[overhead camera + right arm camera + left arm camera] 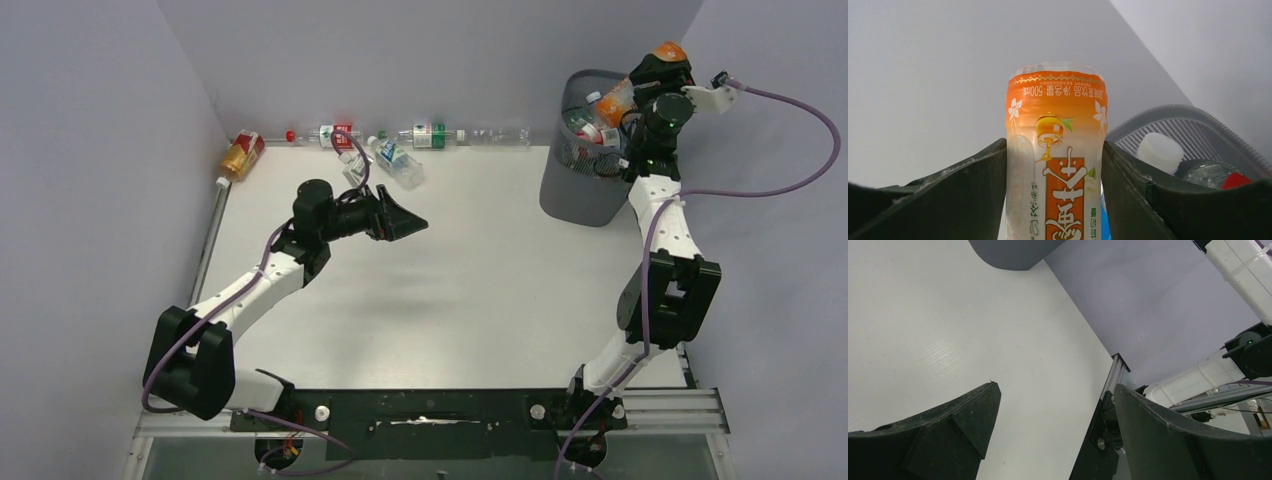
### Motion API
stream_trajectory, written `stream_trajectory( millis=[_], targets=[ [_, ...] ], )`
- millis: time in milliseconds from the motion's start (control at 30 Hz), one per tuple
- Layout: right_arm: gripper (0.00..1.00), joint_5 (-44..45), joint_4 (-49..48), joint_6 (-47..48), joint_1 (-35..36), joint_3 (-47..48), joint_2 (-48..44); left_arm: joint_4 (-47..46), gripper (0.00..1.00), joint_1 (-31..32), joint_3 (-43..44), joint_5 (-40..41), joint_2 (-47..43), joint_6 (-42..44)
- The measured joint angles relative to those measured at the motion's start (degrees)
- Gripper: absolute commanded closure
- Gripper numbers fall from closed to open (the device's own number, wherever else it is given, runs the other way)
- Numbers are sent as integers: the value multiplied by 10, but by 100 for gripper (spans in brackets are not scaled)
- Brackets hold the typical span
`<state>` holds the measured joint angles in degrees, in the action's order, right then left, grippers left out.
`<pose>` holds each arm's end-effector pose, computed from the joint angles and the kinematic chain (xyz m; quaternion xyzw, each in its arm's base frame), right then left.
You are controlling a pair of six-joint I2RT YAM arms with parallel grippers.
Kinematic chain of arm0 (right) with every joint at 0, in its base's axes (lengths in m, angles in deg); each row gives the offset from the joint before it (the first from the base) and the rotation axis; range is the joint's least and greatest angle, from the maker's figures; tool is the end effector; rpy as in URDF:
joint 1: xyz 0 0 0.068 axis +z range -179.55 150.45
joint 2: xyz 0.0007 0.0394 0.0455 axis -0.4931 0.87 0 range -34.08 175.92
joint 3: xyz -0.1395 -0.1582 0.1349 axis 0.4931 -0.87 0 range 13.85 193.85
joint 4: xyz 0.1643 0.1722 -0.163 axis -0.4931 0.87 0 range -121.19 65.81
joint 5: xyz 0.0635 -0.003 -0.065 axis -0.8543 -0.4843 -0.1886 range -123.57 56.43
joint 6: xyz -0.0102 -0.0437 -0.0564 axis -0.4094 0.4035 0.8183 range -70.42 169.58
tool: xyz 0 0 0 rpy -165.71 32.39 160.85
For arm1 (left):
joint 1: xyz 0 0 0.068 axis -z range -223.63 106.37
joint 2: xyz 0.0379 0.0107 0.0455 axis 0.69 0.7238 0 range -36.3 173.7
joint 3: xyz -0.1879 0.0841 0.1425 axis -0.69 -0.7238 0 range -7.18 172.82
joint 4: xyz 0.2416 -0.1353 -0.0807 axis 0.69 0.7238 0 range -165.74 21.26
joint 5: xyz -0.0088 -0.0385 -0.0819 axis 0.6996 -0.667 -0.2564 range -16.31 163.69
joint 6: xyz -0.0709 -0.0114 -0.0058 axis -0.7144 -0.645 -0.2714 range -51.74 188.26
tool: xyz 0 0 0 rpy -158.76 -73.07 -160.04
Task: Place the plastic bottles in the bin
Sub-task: Place the plastic bottle in the trash bin.
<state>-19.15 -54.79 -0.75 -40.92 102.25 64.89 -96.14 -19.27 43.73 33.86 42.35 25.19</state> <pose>0.4538 -0.1065 0.3897 0.4009 0.4797 0.1853 0.7582 0.3136 -0.1839 0.2600 0.1072 0.7332 -0.5574 0.3745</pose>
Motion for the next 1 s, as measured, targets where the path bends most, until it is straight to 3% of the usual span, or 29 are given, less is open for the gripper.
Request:
stream_trajectory(
  millis=[700, 800, 1000],
  targets=[
    [35, 167, 2, 129, 70, 25, 35, 0, 15, -9, 0, -12, -3, 3],
    [29, 179, 7, 140, 72, 22, 36, 0, 15, -9, -1, -12, -3, 3],
    [1, 186, 20, 147, 81, -18, 34, 0, 15, -9, -1, -14, -3, 2]
  ],
)
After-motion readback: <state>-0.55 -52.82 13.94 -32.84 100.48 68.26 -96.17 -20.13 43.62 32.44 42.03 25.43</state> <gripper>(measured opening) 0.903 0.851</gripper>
